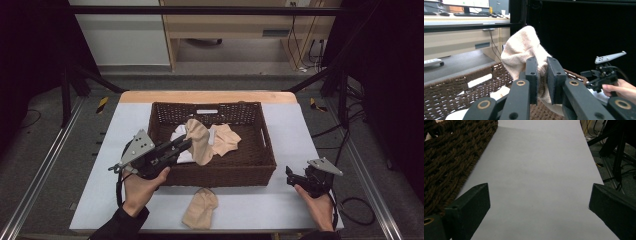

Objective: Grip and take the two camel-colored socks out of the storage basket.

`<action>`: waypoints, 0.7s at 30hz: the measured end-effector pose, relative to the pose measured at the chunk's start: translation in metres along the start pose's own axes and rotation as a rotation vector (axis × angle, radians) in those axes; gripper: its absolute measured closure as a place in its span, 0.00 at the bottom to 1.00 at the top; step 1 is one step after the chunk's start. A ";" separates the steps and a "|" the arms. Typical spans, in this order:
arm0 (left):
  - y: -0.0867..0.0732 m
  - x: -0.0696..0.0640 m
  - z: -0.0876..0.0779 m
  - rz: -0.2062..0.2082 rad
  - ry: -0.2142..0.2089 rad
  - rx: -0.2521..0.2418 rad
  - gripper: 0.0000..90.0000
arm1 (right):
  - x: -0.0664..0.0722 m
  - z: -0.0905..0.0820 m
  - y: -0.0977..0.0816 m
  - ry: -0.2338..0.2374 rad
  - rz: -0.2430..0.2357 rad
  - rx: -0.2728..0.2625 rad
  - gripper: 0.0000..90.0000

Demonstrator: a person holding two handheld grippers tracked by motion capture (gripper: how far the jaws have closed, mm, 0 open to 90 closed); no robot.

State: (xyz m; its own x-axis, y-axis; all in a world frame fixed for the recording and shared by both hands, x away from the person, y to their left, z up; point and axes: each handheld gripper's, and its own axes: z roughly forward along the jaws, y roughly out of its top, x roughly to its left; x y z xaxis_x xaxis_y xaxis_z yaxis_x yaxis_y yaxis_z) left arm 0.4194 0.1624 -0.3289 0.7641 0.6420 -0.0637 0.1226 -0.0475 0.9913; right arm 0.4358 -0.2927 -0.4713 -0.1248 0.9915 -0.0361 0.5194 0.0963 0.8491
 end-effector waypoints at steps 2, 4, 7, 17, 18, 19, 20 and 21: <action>-0.002 -0.004 -0.004 0.002 -0.015 0.001 0.88 | 0.000 0.000 0.000 0.001 0.002 0.001 0.04; -0.003 -0.008 -0.006 0.011 -0.023 0.005 0.88 | 0.000 0.000 0.000 0.001 0.003 0.001 0.04; -0.004 -0.014 -0.010 0.022 -0.037 0.000 0.88 | 0.000 0.000 0.000 0.000 0.005 0.002 0.04; -0.019 -0.030 -0.020 0.044 -0.076 0.052 0.88 | 0.000 -0.001 0.000 0.002 0.003 0.000 0.04; -0.021 -0.031 -0.020 0.041 -0.081 0.054 0.88 | 0.000 -0.001 0.000 0.002 0.003 0.000 0.04; -0.023 -0.033 -0.021 0.042 -0.084 0.059 0.88 | 0.000 -0.001 0.000 0.001 0.003 0.000 0.04; -0.026 -0.034 -0.022 0.041 -0.086 0.064 0.88 | 0.000 -0.001 0.000 0.002 0.003 0.000 0.04; -0.028 -0.035 -0.023 0.039 -0.089 0.067 0.88 | 0.000 -0.001 0.000 0.002 0.006 0.001 0.04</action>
State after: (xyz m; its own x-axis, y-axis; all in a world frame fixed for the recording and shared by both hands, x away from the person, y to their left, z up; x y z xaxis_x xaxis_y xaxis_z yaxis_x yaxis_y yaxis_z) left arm 0.3751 0.1589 -0.3515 0.8222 0.5679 -0.0381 0.1312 -0.1239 0.9836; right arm 0.4346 -0.2925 -0.4707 -0.1232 0.9919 -0.0302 0.5210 0.0905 0.8487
